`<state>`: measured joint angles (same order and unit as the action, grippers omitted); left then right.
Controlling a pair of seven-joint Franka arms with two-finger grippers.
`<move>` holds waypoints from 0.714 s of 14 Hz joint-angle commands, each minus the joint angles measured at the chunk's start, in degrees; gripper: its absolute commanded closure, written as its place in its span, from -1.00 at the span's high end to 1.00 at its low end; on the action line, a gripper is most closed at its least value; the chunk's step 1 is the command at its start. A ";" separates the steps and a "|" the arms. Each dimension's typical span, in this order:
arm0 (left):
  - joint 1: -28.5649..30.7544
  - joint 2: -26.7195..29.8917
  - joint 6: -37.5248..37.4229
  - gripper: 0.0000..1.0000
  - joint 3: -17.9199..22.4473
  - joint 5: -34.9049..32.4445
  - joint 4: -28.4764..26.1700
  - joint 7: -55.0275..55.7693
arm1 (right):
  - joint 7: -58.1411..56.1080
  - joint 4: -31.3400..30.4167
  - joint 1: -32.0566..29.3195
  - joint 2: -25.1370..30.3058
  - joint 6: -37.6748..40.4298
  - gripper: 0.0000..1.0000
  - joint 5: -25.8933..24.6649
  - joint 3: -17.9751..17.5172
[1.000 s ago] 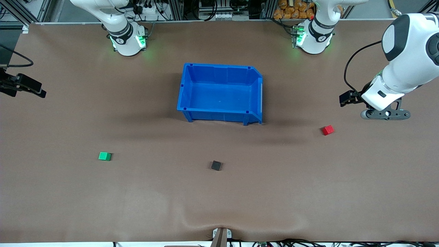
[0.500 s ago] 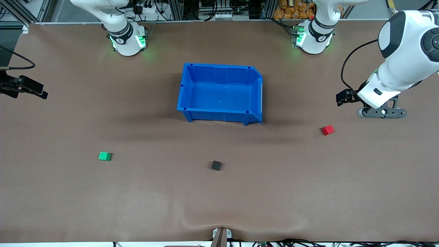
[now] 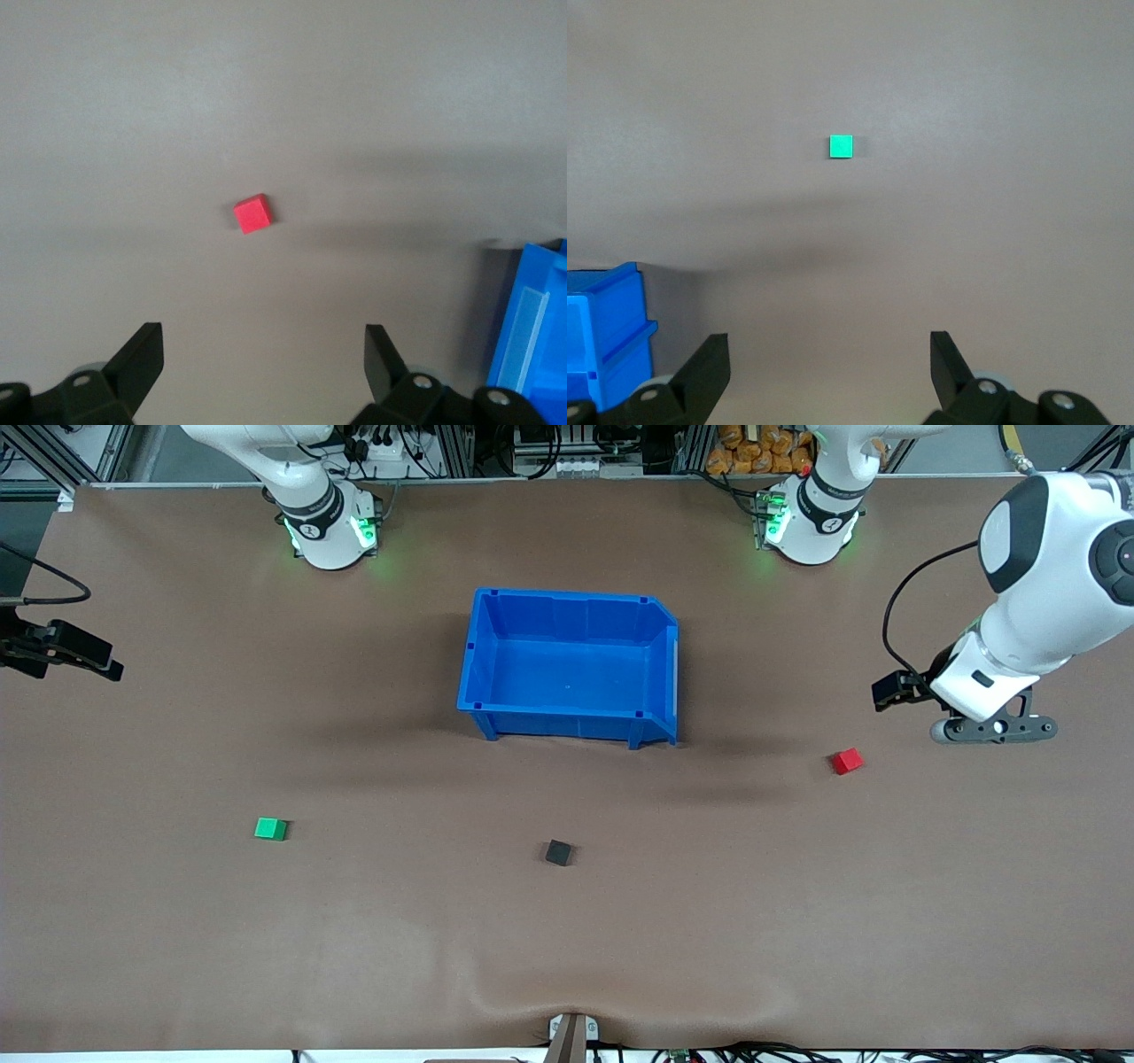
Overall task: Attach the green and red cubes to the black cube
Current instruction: 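Lower the open left gripper over the red cube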
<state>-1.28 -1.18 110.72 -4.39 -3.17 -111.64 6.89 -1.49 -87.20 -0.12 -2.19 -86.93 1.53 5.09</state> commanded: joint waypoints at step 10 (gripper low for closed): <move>1.72 -11.47 9.51 1.00 -0.36 -0.17 -0.42 11.13 | 0.87 1.95 0.12 -0.45 0.79 1.00 -0.39 0.01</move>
<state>-0.16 -11.77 118.78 -4.33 -3.17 -111.88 15.83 -1.48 -86.45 -0.23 -2.18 -86.87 1.53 5.14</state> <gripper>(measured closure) 0.000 0.000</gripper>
